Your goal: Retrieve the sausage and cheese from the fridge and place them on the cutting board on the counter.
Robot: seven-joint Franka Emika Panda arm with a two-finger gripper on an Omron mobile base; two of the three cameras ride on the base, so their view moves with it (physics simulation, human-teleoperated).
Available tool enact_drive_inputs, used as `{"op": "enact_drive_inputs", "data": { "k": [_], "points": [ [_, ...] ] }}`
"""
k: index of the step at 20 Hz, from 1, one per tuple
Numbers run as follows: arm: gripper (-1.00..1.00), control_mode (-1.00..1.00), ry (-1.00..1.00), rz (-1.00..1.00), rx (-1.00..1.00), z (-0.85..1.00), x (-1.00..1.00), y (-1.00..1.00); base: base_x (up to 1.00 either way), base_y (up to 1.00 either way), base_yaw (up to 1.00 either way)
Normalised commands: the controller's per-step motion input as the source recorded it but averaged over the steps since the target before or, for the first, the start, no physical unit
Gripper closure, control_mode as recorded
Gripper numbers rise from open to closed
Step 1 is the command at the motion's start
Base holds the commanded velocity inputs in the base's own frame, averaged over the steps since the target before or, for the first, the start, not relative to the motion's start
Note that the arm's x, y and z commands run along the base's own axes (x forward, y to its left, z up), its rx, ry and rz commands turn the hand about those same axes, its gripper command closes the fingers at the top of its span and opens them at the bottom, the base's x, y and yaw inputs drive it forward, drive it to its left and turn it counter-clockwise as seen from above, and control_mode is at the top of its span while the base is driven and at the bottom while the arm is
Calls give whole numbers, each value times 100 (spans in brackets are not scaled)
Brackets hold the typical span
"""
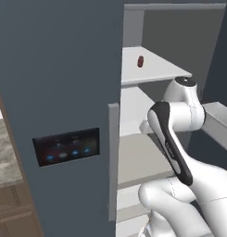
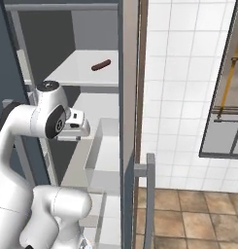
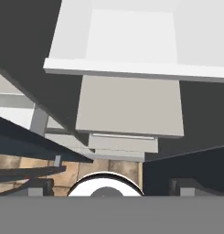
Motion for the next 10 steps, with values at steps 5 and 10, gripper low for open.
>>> {"op": "enact_drive_inputs", "data": {
  "k": [5,10],
  "points": [
    [-100,100,0,0,0,0,0,0,57,0,0],
    [-100,100,0,0,0,0,0,0,8,-3,0]
  ]
}}
